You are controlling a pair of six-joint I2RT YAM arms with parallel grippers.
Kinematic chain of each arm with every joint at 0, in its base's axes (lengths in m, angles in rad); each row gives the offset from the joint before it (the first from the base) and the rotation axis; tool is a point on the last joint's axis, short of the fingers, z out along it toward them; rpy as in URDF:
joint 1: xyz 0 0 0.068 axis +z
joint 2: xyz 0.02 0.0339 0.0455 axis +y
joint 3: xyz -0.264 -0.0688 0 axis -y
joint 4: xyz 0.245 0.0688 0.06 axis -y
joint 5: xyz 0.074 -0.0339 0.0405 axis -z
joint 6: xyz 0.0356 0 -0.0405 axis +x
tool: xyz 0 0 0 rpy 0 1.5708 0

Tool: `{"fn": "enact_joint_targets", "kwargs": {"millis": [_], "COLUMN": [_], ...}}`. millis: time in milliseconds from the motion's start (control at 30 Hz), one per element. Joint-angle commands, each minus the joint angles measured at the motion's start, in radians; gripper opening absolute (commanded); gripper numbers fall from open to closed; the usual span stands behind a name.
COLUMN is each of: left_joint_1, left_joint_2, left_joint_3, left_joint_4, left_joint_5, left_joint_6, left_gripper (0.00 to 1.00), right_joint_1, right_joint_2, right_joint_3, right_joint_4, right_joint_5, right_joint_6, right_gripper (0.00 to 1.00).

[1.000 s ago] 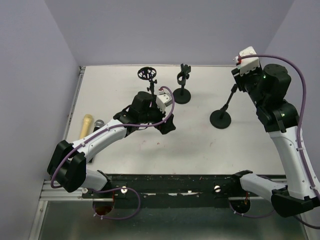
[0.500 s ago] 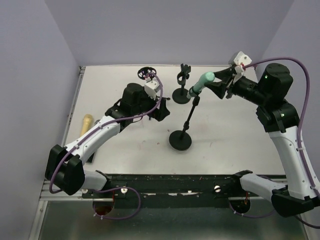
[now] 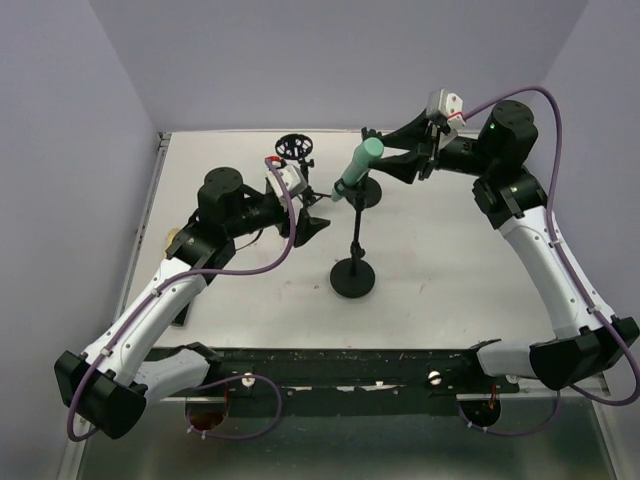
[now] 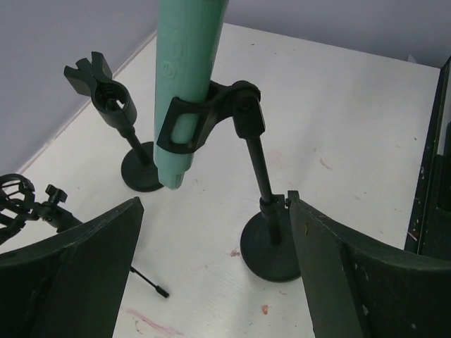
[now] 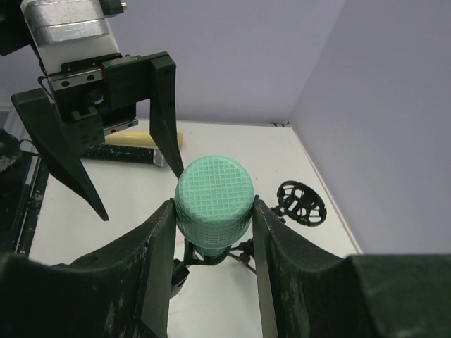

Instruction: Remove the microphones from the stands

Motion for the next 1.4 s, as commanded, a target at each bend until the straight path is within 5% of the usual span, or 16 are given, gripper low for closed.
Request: {"fn": "enact_joint_targets", "kwargs": {"millis": [0, 200, 467, 667, 900, 1167, 1367], "left_joint_1": [0.000, 0.000, 0.000, -0.009, -0.026, -0.055, -0.054], "left_joint_2": [0.005, 0.021, 0.131, 0.349, 0.502, 0.512, 0.444], "left_joint_3": [0.039, 0.079, 0.234, 0.541, 0.753, 0.719, 0.589], "left_joint_4": [-0.042, -0.038, -0.041, -0.246, -0.525, -0.438, -0.219], "left_joint_5": [0.005, -0.025, 0.043, 0.293, 0.470, 0.476, 0.361], "left_joint_6": [0.092, 0.118, 0.216, 0.273, 0.412, 0.347, 0.181], "left_gripper": [0.92, 0.92, 0.95, 0.92, 0.77, 0.44, 0.34], "right_joint_1": [0.052, 0.100, 0.100, 0.100, 0.099, 0.099, 0.100], "right_joint_2": [0.017, 0.025, -0.044, -0.052, -0.069, -0.092, -0.126], "right_joint_3": [0.050, 0.022, -0.065, -0.079, -0.088, -0.120, -0.140], "right_joint_4": [0.170, 0.109, 0.007, -0.031, -0.036, -0.042, -0.102], "right_joint_5": [-0.090, -0.098, 0.029, 0.068, 0.112, 0.204, 0.356], "right_joint_6": [-0.037, -0.122, -0.160, -0.155, -0.148, -0.099, 0.008], "right_gripper": [0.21, 0.27, 0.54, 0.55, 0.56, 0.70, 0.76]}}
